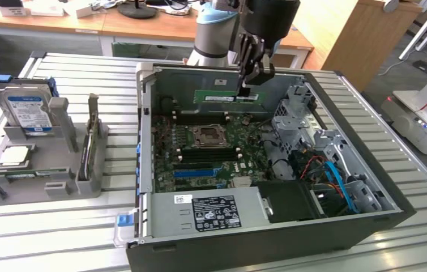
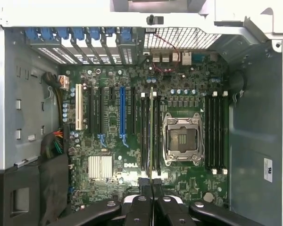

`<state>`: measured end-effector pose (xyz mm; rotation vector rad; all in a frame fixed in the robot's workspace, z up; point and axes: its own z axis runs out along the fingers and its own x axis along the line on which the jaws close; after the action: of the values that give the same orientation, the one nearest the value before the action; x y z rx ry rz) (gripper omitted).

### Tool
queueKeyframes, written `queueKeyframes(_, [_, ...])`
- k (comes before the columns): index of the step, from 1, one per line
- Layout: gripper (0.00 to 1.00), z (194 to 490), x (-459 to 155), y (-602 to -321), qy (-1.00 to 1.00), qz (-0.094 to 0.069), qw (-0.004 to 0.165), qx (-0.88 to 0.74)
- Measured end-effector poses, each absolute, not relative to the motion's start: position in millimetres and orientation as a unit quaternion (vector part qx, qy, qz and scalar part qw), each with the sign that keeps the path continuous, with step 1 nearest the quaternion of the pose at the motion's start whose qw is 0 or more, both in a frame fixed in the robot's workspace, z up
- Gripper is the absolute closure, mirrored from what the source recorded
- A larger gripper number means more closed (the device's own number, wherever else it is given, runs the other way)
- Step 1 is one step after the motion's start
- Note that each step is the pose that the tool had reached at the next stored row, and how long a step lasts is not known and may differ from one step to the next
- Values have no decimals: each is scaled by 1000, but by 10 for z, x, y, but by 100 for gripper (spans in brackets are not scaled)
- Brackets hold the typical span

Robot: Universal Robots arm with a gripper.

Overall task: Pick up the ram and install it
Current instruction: 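Pick up the ram and move it above insertion slot, then insert the ram into the slot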

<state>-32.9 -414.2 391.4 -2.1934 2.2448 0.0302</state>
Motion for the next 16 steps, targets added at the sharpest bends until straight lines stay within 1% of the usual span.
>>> queueKeyframes(8, [88,3802,-330,-4142,715,9,2,-699])
queueKeyframes(16, [88,3797,-330,-4142,715,9,2,-699])
